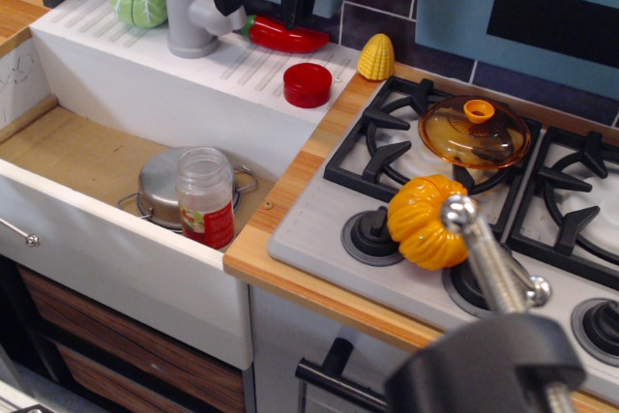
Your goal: Put cap on container
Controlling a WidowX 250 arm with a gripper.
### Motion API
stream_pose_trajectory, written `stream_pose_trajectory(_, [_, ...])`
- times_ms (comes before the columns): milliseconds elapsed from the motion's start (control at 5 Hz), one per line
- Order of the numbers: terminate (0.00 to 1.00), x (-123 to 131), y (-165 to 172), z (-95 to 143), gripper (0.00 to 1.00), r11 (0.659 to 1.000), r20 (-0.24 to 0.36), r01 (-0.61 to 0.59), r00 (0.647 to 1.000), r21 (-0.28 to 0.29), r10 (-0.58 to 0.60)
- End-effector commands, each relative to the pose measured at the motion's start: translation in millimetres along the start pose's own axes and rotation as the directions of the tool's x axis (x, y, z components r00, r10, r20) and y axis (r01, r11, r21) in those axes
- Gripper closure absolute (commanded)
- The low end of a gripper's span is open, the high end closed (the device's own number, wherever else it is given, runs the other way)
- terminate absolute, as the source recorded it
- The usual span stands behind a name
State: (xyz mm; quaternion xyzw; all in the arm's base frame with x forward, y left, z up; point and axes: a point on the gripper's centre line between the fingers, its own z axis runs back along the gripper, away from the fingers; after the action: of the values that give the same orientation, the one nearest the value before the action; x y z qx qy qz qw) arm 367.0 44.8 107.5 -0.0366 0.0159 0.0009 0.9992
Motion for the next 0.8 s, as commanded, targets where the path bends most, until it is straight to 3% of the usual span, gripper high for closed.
stream_pose_trajectory(0, [0.00, 0.0, 0.0, 0.0, 0.00, 1.000, 0.000, 0.000, 1.000, 0.000, 0.000])
stream_pose_trajectory(200, [0.00, 11.1, 8.2, -15.3, 0.00, 1.000, 0.056, 0.000, 0.998, 0.003, 0.000])
stream_pose_trajectory(600, [0.00, 34.5, 17.2, -43.8, 0.00, 0.999, 0.105, -0.028, 0.994, 0.016, 0.026])
